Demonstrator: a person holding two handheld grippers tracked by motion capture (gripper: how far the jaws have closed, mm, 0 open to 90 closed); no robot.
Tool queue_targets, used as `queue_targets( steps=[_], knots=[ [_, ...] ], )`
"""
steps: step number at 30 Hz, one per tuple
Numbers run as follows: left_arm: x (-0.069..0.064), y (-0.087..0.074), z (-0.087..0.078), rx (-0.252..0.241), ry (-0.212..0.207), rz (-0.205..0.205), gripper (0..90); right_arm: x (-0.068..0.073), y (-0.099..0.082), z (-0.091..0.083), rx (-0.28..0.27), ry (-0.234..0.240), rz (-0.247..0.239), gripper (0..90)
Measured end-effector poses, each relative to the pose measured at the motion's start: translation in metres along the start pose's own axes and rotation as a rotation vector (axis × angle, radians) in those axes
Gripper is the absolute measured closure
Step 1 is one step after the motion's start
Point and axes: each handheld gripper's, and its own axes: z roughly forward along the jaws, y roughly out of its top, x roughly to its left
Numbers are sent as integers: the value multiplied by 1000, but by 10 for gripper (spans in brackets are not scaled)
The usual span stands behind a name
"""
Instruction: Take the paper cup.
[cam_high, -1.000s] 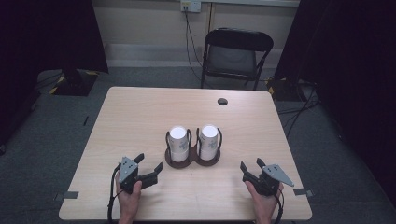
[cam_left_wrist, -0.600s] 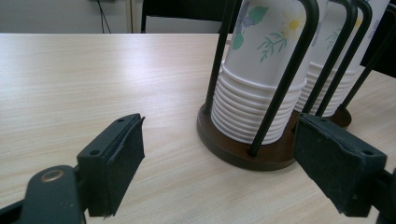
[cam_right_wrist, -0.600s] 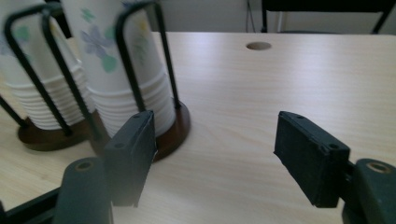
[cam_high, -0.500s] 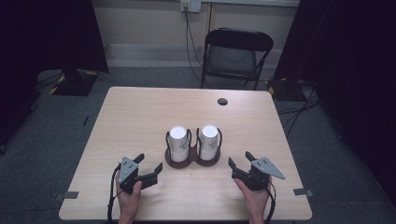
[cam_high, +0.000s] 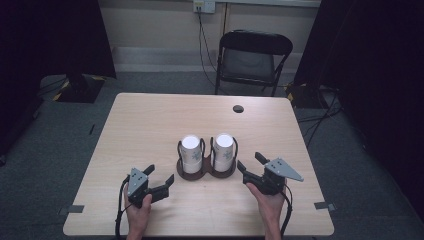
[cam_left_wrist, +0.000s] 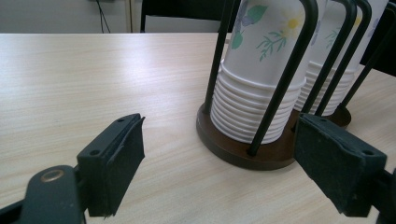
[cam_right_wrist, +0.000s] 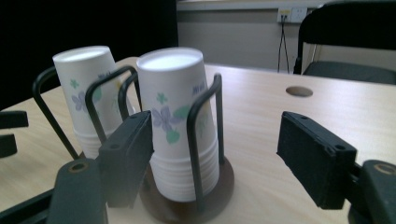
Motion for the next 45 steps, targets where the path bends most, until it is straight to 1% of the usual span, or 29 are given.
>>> queue_targets(
  steps=[2, 5, 6, 10, 12, 13, 16, 18, 20, 22, 24, 25, 26, 27, 29, 30, 32, 33, 35, 38, 41, 42, 43, 45],
  knots=[
    [0, 0, 0, 0, -1, 1, 165, 1, 3, 0, -4, 0, -7, 264],
    [0, 0, 0, -2, -2, -3, 165, 3, 10, 1, -7, 15, -22, 267],
    [0, 0, 0, -1, -3, -1, 165, 3, 15, 3, -3, 27, -30, 269],
    [0, 0, 0, -2, -3, 1, 165, 5, 23, 5, -12, 47, -36, 275],
    [0, 0, 0, -3, -2, 3, 165, 5, 25, 6, -14, 48, -40, 275],
    [0, 0, 0, -2, -2, 5, 165, 6, 29, 9, -14, 59, -45, 275],
    [-1, 0, 0, -1, -3, 7, 166, 7, 33, 13, -11, 71, -53, 275],
    [0, 0, 0, -2, -3, 5, 166, 9, 39, 18, -11, 86, -65, 274],
    [0, 0, 0, -2, -4, 6, 166, 10, 41, 20, -10, 90, -68, 273],
    [-1, 0, 0, -1, -4, 8, 166, 12, 45, 29, 6, 107, -83, 266],
    [-1, 0, 0, -1, -5, 9, 166, 12, 46, 32, 11, 110, -88, 266],
    [-1, 0, 0, -2, -5, 9, 166, 14, 49, 39, 21, 123, -98, 269],
    [-1, 0, 0, -2, -5, 9, 166, 14, 49, 39, 21, 123, -98, 269],
    [0, 0, 0, -2, -5, 9, 166, 15, 51, 44, 29, 131, -108, 287],
    [0, 0, 0, -2, -6, 9, 166, 15, 52, 47, 30, 135, -111, 289],
    [0, 0, 0, -2, -6, 9, 166, 15, 54, 52, 33, 146, -111, 302],
    [-1, 0, 0, -2, -6, 9, 166, 15, 55, 56, 36, 156, -104, 305],
    [0, 0, 0, -2, -7, 9, 166, 15, 55, 58, 37, 162, -107, 307],
    [0, 0, 0, -2, -7, 9, 166, 15, 55, 60, 42, 161, -112, 308],
    [0, 0, 0, -2, -8, 9, 166, 17, 54, 69, 63, 166, -117, 305],
    [0, 0, 0, -3, -8, 9, 166, 17, 53, 71, 66, 156, -124, 299],
    [0, 0, 0, -3, -8, 9, 166, 16, 53, 73, 64, 157, -115, 295],
    [0, 0, 0, -3, -9, 9, 165, 15, 52, 76, 68, 158, -115, 279],
    [0, 0, 0, -4, -9, 7, 165, 15, 51, 78, 72, 159, -112, 276]
  ],
)
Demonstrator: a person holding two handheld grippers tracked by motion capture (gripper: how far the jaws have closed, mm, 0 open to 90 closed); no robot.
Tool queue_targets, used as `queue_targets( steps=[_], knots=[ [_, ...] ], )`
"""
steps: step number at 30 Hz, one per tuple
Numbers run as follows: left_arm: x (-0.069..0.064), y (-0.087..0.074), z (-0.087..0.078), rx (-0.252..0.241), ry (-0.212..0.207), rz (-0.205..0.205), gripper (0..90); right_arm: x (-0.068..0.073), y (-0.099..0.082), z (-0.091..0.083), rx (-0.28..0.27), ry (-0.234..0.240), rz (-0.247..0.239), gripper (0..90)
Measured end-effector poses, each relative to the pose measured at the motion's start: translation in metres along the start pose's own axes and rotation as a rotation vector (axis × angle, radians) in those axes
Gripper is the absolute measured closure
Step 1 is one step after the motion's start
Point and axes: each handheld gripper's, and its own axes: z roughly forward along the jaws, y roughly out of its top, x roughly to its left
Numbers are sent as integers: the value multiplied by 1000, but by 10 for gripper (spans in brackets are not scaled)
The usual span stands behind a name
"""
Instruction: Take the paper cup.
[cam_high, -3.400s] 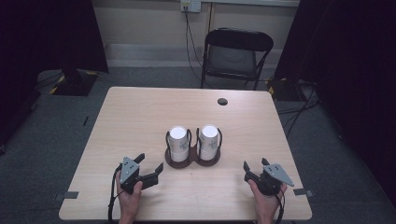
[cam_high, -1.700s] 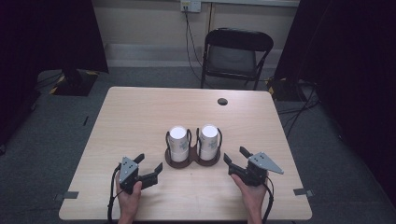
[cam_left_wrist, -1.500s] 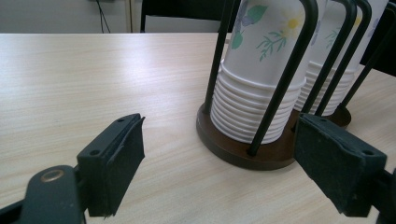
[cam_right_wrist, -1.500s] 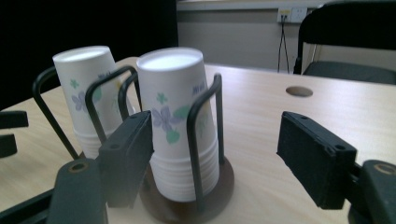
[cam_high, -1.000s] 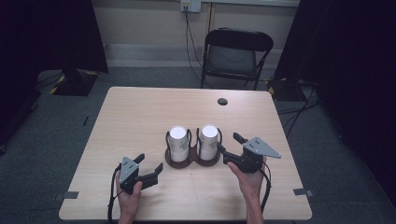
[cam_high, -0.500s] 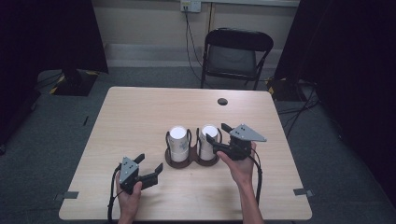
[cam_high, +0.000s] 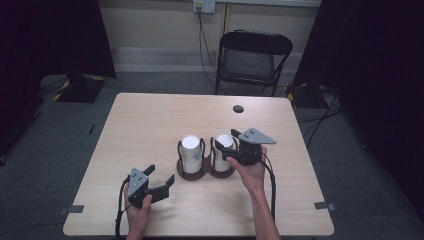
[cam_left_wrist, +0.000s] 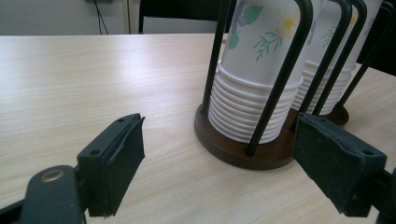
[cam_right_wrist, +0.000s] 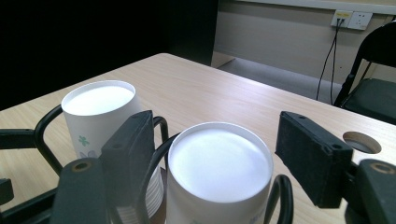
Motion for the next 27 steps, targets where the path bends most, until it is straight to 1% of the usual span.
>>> queue_targets(
  steps=[3, 4, 6, 16, 19, 27],
  knots=[
    [0, 0, 0, 0, 0, 1, 166, 0, -1, 2, 5, 1, -3, 274],
    [0, 0, 0, 0, 0, 1, 166, 0, -2, 5, 14, -8, -2, 273],
    [0, 0, 0, -1, -2, -1, 166, -1, -3, 7, 18, -4, -1, 273],
    [0, 0, 0, -3, -2, -5, 166, 1, -8, 11, 41, -5, -17, 282],
    [0, 0, 0, -4, -2, -5, 166, 1, -9, 11, 34, -7, -24, 306],
    [0, 0, 0, -3, -1, -5, 166, 1, -10, 12, 51, -9, -37, 353]
  ],
)
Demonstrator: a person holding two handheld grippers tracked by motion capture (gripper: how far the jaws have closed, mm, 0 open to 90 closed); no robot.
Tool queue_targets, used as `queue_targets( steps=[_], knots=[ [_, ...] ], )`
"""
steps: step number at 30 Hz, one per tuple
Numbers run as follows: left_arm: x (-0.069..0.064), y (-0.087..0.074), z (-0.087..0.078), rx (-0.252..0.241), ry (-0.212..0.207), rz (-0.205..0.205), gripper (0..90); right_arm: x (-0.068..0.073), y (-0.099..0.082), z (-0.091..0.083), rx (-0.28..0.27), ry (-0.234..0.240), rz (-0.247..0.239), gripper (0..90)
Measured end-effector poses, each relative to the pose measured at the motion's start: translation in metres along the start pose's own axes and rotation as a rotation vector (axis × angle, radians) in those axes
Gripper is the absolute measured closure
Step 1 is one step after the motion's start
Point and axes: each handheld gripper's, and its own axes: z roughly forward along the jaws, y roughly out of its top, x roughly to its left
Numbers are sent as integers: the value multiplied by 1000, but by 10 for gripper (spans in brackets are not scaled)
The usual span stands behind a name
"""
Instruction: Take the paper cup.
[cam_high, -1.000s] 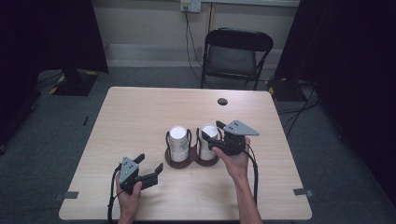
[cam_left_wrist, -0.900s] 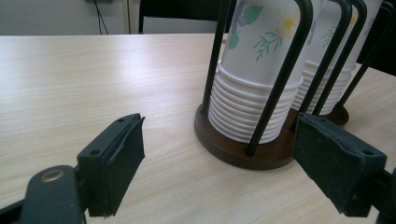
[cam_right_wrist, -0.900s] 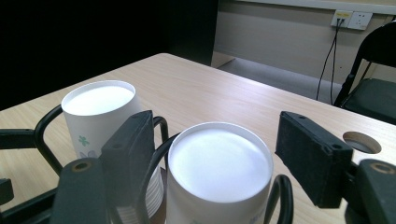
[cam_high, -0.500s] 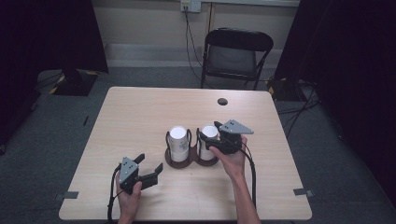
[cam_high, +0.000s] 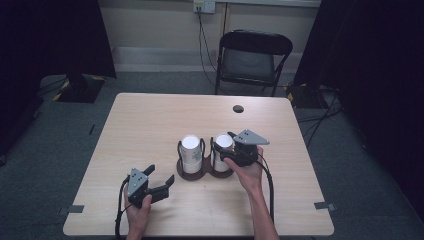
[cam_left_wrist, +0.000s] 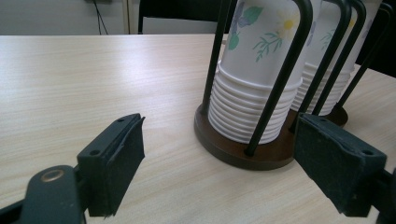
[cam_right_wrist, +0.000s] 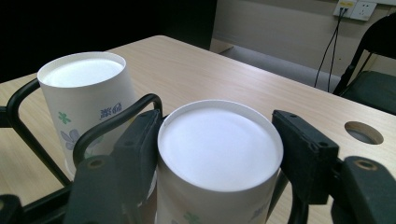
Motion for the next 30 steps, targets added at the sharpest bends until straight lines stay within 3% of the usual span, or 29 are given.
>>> queue_targets(
  steps=[20, 30],
  knots=[
    [-1, 0, 0, 5, -4, 21, 166, -4, 12, -8, -38, -2, 30, 364],
    [-1, 0, 0, -1, -4, 12, 165, -6, 18, -11, -52, 0, 39, 367]
  ],
)
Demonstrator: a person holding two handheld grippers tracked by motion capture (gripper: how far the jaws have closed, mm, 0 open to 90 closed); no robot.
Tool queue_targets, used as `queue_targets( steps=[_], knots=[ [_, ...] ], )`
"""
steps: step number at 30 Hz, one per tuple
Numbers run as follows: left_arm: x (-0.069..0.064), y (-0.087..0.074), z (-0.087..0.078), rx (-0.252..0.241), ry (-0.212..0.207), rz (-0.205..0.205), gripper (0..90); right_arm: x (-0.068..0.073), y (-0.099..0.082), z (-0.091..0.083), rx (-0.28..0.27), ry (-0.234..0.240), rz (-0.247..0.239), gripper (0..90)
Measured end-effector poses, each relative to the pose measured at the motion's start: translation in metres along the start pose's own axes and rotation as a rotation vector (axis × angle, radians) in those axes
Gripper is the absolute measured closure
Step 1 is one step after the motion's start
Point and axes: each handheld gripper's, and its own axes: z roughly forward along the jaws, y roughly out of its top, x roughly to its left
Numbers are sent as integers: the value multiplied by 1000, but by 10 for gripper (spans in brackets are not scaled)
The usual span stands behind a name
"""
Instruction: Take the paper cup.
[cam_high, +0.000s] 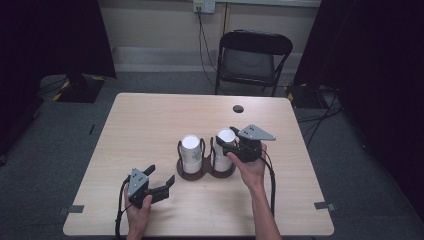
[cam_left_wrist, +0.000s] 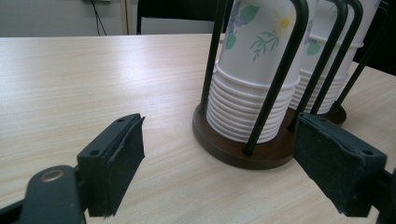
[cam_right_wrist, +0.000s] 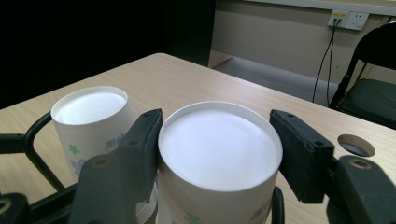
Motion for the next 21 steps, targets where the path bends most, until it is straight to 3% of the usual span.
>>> queue_targets(
  steps=[21],
  knots=[
    [-2, 1, 1, 18, 16, 19, 167, 1, 18, -5, -20, -15, 21, 370]
  ],
)
